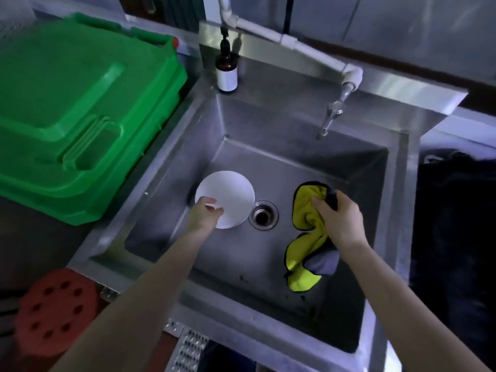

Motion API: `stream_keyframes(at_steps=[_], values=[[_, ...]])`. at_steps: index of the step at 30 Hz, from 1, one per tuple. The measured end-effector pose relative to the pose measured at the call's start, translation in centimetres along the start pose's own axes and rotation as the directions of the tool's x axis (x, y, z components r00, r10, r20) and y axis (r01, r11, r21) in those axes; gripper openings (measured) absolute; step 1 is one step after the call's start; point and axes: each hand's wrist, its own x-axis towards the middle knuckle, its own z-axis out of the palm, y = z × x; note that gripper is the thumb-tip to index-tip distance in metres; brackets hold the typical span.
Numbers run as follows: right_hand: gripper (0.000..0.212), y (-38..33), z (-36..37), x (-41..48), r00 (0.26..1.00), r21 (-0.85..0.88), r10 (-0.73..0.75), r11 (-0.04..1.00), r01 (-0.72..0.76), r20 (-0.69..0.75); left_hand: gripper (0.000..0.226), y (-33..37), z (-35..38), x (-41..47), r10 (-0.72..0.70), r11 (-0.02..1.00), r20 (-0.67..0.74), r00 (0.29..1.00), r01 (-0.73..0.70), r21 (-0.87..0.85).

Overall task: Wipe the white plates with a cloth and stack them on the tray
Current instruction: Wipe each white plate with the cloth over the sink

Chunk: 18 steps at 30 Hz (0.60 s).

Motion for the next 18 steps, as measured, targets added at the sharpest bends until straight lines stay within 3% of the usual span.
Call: stream_keyframes(at_steps=[5, 10, 13, 18], values=[[0.031, 0.0, 2.8, 3.7, 0.998, -0.104, 0.058, 0.993, -0.054, 0.037, 0.050, -2.5, -0.1, 6.3, -0.057, 0.992, 0.010, 0.998, 0.056, 0.110], [0.025, -0.2, 5.8, 7.0, 0.991, -0.150, 0.130, 0.981, -0.124, 0.035, 0.075, -3.8, 0.3, 11.3, -0.069, 0.937, 0.038, 0.997, 0.052, 0.345], [0.027, -0.3, 7.7, 8.5, 0.985, -0.165, 0.171, 0.973, -0.164, 0.030, 0.085, -4.0, 1.0, 13.7, -0.108, 0.924, 0.055, 0.993, 0.080, 0.373], [0.023, -0.3, 10.1, 10.3, 0.980, -0.180, 0.198, 0.965, -0.190, 0.028, 0.079, -4.7, 1.6, 16.3, -0.162, 0.920, 0.012, 0.987, 0.147, 0.364]])
